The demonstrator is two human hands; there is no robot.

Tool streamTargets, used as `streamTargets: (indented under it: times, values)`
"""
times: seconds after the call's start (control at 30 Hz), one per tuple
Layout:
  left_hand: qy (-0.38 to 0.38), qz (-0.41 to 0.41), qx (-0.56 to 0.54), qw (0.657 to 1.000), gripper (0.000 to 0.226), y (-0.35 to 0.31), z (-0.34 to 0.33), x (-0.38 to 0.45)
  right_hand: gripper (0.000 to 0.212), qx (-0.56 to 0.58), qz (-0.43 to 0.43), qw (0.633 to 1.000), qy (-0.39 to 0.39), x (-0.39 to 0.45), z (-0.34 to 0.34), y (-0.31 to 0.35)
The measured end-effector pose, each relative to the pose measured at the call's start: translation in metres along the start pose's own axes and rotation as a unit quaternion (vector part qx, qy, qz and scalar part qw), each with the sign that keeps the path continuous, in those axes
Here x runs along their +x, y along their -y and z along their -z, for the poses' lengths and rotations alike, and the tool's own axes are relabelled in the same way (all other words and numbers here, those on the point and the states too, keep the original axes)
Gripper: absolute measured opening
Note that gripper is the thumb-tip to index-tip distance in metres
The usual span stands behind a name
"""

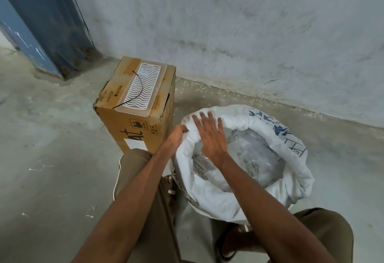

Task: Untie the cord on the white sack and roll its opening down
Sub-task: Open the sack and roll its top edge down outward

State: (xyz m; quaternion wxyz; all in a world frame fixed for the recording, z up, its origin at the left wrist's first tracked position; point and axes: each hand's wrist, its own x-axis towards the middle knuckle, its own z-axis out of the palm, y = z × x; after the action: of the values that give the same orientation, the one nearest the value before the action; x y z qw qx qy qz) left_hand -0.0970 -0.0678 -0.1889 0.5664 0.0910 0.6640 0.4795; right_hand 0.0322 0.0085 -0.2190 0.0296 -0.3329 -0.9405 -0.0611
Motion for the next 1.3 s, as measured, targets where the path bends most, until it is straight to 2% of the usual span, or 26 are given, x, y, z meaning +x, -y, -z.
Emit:
streamTargets:
  times: [0.13,0.2,0.23,0.27,0.3,0.33,0.37,0.4,0.43,0.47,0.53,0.57,0.6,0.67,0.73,0.8,0.87,0.9,0.93,0.97,1.03,1.1,1.17,1.2,1.23,1.3]
  values:
    - [0.031,-0.008,0.081,0.996,0.042,0.004,0.013,0.013,0.092,0.001,0.011,1.000,0.025,0.026,0.000,-0.011]
    - [0.022,-0.093,0.217,0.972,0.046,0.012,0.013,0.021,0.080,0.018,0.024,0.997,0.075,0.037,0.002,-0.018]
    - [0.003,-0.137,0.317,0.938,0.065,0.018,0.013,0.030,0.072,0.023,0.033,0.994,0.097,0.043,0.002,-0.020]
    - [-0.030,-0.184,0.430,0.883,0.090,0.023,0.012,0.034,0.065,0.023,0.041,0.992,0.117,0.049,0.002,-0.021]
    - [-0.071,-0.223,0.539,0.809,0.108,0.025,0.008,0.033,0.058,0.021,0.048,0.989,0.138,0.055,0.003,-0.022]
    - [-0.103,-0.262,0.622,0.730,0.117,0.025,0.003,0.031,0.052,0.024,0.050,0.984,0.167,0.061,0.006,-0.021]
    - [-0.117,-0.283,0.673,0.673,0.119,0.022,-0.002,0.027,0.049,0.031,0.046,0.978,0.200,0.068,0.009,-0.020]
    - [-0.119,-0.277,0.700,0.648,0.118,0.017,-0.009,0.029,0.047,0.039,0.036,0.969,0.242,0.075,0.012,-0.021]
    - [-0.119,-0.255,0.711,0.644,0.112,0.012,-0.014,0.029,0.047,0.050,0.023,0.956,0.287,0.080,0.014,-0.023]
    - [-0.119,-0.235,0.706,0.657,0.101,0.010,-0.017,0.038,0.049,0.066,0.006,0.942,0.330,0.086,0.015,-0.026]
    - [-0.108,-0.225,0.666,0.703,0.070,0.003,-0.020,0.051,0.053,0.106,-0.022,0.922,0.370,0.093,0.012,-0.036]
    - [-0.101,-0.229,0.635,0.730,0.059,0.000,-0.019,0.054,0.056,0.130,-0.027,0.924,0.358,0.093,0.009,-0.041]
    - [-0.094,-0.231,0.606,0.756,0.052,-0.003,-0.017,0.058,0.061,0.151,-0.024,0.933,0.325,0.091,0.006,-0.045]
    - [-0.082,-0.190,0.543,0.814,0.048,-0.014,-0.013,0.064,0.075,0.138,0.001,0.970,0.199,0.077,0.000,-0.054]
    - [-0.052,-0.127,0.490,0.861,0.054,-0.023,-0.008,0.074,0.090,0.023,0.021,0.996,0.080,0.058,-0.006,-0.063]
    - [0.015,-0.078,0.478,0.875,0.060,-0.029,-0.006,0.082,0.089,-0.038,-0.012,0.997,0.062,0.044,-0.012,-0.074]
    - [0.058,-0.052,0.505,0.860,0.071,-0.028,-0.011,0.086,0.067,-0.043,-0.057,0.993,0.096,0.041,-0.019,-0.086]
    - [0.049,-0.066,0.535,0.841,0.087,-0.025,-0.015,0.087,0.054,-0.032,-0.069,0.990,0.116,0.044,-0.021,-0.089]
    - [0.009,-0.112,0.589,0.800,0.104,-0.020,-0.019,0.085,0.045,-0.017,-0.075,0.988,0.134,0.049,-0.022,-0.091]
    - [-0.047,-0.171,0.649,0.740,0.113,-0.015,-0.026,0.080,0.041,0.009,-0.079,0.985,0.150,0.055,-0.022,-0.090]
    - [-0.130,-0.253,0.730,0.622,0.114,-0.009,-0.042,0.071,0.039,0.077,-0.090,0.978,0.171,0.068,-0.018,-0.085]
    - [-0.159,-0.282,0.761,0.563,0.102,-0.009,-0.056,0.068,0.041,0.116,-0.097,0.963,0.223,0.081,-0.009,-0.088]
    - [-0.161,-0.283,0.781,0.534,0.092,-0.010,-0.067,0.074,0.043,0.134,-0.093,0.930,0.330,0.091,0.005,-0.098]
    - [-0.147,-0.277,0.782,0.538,0.088,-0.012,-0.072,0.079,0.041,0.142,-0.092,0.913,0.372,0.094,0.010,-0.106]
    - [-0.128,-0.270,0.776,0.556,0.083,-0.016,-0.076,0.082,0.039,0.156,-0.094,0.904,0.387,0.095,0.014,-0.113]
    - [-0.093,-0.263,0.751,0.599,0.066,-0.023,-0.080,0.094,0.051,0.182,-0.089,0.918,0.341,0.089,0.013,-0.125]
